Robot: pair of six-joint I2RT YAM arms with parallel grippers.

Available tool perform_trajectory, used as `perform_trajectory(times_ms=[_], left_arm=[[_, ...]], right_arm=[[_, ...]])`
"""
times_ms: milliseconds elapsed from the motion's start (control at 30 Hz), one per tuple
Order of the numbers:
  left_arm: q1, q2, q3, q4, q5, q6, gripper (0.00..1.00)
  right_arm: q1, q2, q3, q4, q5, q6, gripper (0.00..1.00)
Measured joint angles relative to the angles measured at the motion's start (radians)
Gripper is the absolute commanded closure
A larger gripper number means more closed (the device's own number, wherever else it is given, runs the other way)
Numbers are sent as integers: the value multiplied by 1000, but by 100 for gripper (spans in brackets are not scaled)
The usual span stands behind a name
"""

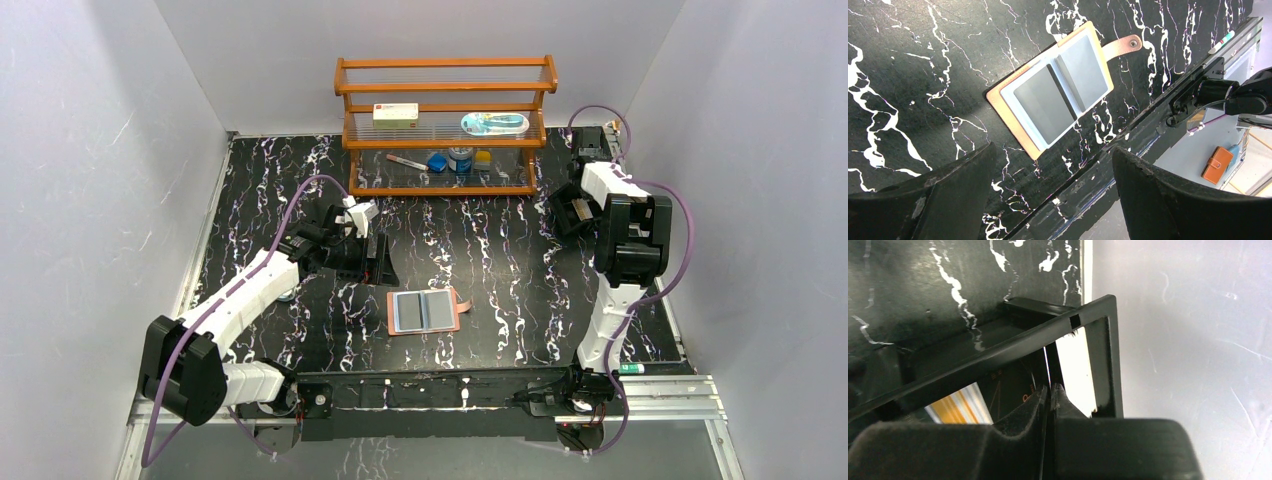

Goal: Put the credit cards into the card holder
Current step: Pick up the credit card from the storage box.

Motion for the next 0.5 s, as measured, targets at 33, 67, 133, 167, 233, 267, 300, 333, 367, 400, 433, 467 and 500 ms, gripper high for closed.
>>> perform_trajectory(times_ms=[33, 67, 133, 167, 233, 267, 300, 333, 367, 400, 433, 467, 500], left_arm=[[0, 1, 0, 0, 0, 0, 16], [0, 2, 0, 0, 0, 0, 16], [0, 6, 0, 0, 0, 0, 16], [0, 8, 0, 0, 0, 0, 16], [0, 9, 0, 0, 0, 0, 16], [0, 9, 0, 0, 0, 0, 16], [0, 9, 0, 0, 0, 0, 16], [0, 9, 0, 0, 0, 0, 16], [0, 9, 0, 0, 0, 0, 16], [0, 9, 0, 0, 0, -1, 16], [0, 8, 0, 0, -1, -2, 17], [0, 8, 0, 0, -1, -3, 17], [0, 6, 0, 0, -2, -5, 17]], right_arm=[[0, 0, 12, -24, -16, 16, 93], [0, -1, 26, -50, -36, 34, 97], [0, -6, 48, -99, -79, 69, 100], [0, -14, 54, -122, -105, 91, 100], [3, -41, 55, -160, -153, 127, 100], [5, -56, 55, -178, -172, 144, 100], [9, -74, 56, -197, -190, 159, 100], [13, -90, 61, -222, -204, 175, 100], [16, -104, 77, -255, -216, 196, 100], [19, -111, 89, -271, -223, 207, 100], [27, -118, 107, -295, -232, 226, 100], [32, -124, 123, -315, -235, 242, 100], [40, -130, 143, -341, -241, 262, 100]])
